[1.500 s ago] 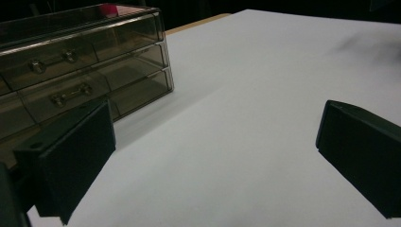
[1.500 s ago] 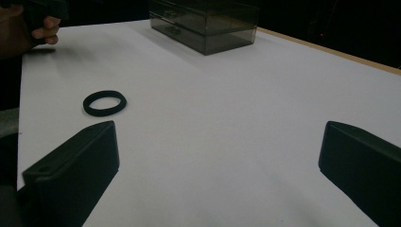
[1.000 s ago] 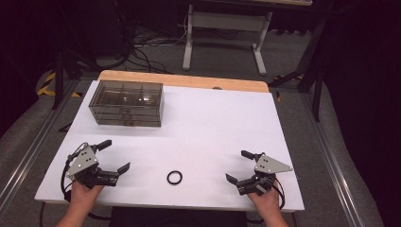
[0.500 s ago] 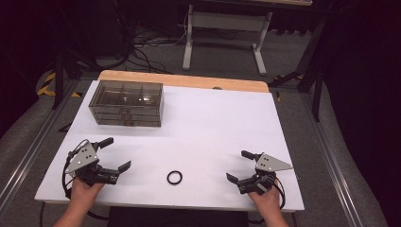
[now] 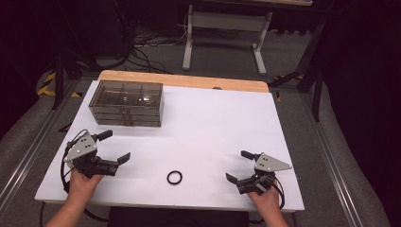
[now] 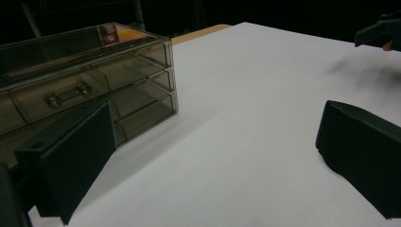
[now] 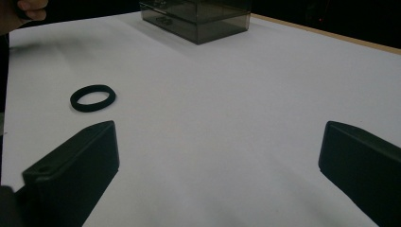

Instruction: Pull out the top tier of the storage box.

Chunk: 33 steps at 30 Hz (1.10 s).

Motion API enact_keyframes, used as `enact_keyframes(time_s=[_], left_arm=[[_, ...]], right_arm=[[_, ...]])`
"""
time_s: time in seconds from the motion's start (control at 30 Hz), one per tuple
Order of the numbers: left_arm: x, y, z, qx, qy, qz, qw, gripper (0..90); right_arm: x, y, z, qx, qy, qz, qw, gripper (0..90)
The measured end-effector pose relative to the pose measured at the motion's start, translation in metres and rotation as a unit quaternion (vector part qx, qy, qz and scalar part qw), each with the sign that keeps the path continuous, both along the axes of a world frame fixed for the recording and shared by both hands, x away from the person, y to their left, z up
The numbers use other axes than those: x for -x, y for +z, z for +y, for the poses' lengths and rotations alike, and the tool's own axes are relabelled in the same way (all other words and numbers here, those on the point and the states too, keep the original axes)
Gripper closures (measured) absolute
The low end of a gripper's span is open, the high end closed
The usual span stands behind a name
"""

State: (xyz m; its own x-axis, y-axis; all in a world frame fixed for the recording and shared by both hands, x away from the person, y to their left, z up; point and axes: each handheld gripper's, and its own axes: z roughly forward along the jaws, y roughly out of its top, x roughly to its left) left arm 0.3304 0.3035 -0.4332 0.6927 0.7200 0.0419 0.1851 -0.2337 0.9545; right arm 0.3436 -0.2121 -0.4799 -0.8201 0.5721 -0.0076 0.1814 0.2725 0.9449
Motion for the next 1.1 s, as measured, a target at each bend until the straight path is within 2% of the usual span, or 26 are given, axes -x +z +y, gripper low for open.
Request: enact_keyframes(time_s=[0.13,0.47,0.77,1.1], left_arm=[[-0.005,0.004,0.001,-0.007,-0.019,-0.002,0.9998,0.3],[-0.018,0.012,0.0,-0.006,-0.027,-0.001,0.9996,1.3],[-0.035,0.021,-0.005,-0.02,-0.046,-0.003,0.9988,1.8],[-0.049,0.022,-0.005,-0.016,-0.056,0.015,0.9982,2.8]], right_arm=[[0.0,0.0,0.0,0.002,0.0,0.0,1.0,0.0],[0.0,-0.001,0.001,0.008,-0.008,0.0,0.9999,0.0],[0.001,-0.002,0.002,0.01,-0.012,-0.004,0.9999,0.0],[0.001,-0.002,0.0,0.005,-0.013,-0.002,0.9999,0.0]])
